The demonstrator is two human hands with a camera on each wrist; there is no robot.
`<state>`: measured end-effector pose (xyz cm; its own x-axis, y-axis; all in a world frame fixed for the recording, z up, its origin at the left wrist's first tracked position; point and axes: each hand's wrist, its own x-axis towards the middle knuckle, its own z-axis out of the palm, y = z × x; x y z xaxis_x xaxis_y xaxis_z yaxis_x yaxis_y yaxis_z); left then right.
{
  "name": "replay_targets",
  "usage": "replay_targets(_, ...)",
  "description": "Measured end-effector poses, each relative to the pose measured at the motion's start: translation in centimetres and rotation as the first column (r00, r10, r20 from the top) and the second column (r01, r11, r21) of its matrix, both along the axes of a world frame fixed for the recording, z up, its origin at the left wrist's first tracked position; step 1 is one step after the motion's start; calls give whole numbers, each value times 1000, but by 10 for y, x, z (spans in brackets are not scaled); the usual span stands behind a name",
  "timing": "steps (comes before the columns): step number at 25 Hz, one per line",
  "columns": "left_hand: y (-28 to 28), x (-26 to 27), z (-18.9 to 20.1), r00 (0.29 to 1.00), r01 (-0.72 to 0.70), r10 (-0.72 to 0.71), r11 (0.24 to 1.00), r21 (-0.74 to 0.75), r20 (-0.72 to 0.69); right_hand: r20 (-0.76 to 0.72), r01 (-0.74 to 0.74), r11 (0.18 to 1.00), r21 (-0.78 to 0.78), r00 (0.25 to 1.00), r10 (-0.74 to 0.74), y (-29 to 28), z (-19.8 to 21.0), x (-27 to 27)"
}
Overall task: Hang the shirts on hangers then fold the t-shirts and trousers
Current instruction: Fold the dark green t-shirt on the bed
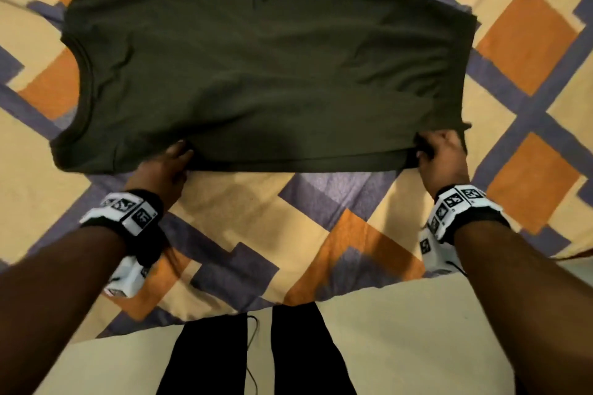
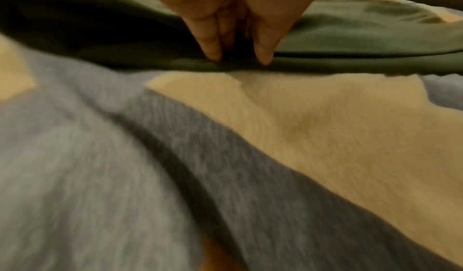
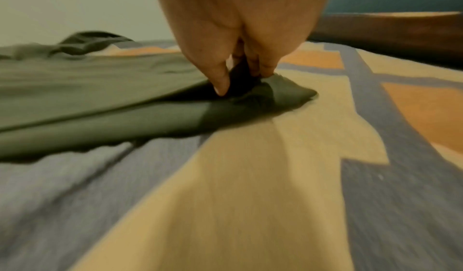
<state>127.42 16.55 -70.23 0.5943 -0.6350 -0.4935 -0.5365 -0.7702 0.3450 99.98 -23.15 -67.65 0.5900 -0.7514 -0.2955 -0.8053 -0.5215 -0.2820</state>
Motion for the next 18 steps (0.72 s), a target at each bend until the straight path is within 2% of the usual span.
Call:
replay_targets(2, 3, -11, -8, 998, -58, 57, 998, -8, -35, -10, 10, 1000, 22, 1000, -10, 3, -13, -18)
replay_targets(5, 4, -25, 1, 990, -138, 140, 985, -100, 20, 92, -2, 999, -54, 996, 7, -6, 6, -15)
replay_targets(8, 12, -33, 12, 984, -98, 131, 964, -246, 124, 168, 22, 996, -87, 986, -7, -15, 21, -8)
replay_targets(11, 22, -31, 7, 986, -30, 67, 972, -234, 150, 182, 65, 994, -83, 982, -49, -11, 11, -24)
replay_targets(14, 27, -30, -4, 992, 11, 18, 975, -222, 127, 103, 39, 998, -52, 994, -33, -6, -4, -41)
replay_targets(18, 24, -37, -2, 988, -68, 97, 972, -225, 123, 88, 39, 996, -82, 996, -31, -4, -1, -44)
